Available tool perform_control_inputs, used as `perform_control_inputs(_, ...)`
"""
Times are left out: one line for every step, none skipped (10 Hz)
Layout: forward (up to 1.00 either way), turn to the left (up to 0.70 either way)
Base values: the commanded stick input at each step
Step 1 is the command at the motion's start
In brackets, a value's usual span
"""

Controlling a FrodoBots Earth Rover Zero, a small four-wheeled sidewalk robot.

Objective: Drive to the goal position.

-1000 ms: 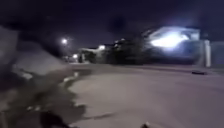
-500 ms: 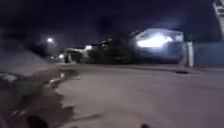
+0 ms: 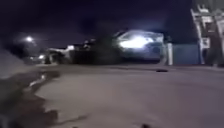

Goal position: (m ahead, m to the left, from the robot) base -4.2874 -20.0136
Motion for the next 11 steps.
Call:
perform_control_inputs(0.0,-0.7)
perform_control_inputs(0.0,-0.7)
perform_control_inputs(0.0,-0.7)
perform_control_inputs(0.0,-0.7)
perform_control_inputs(0.0,-0.7)
perform_control_inputs(0.0,-0.7)
perform_control_inputs(0.0,-0.7)
perform_control_inputs(0.0,-0.7)
perform_control_inputs(0.0,-0.7)
perform_control_inputs(0.0,-0.7)
perform_control_inputs(0.0,-0.7)
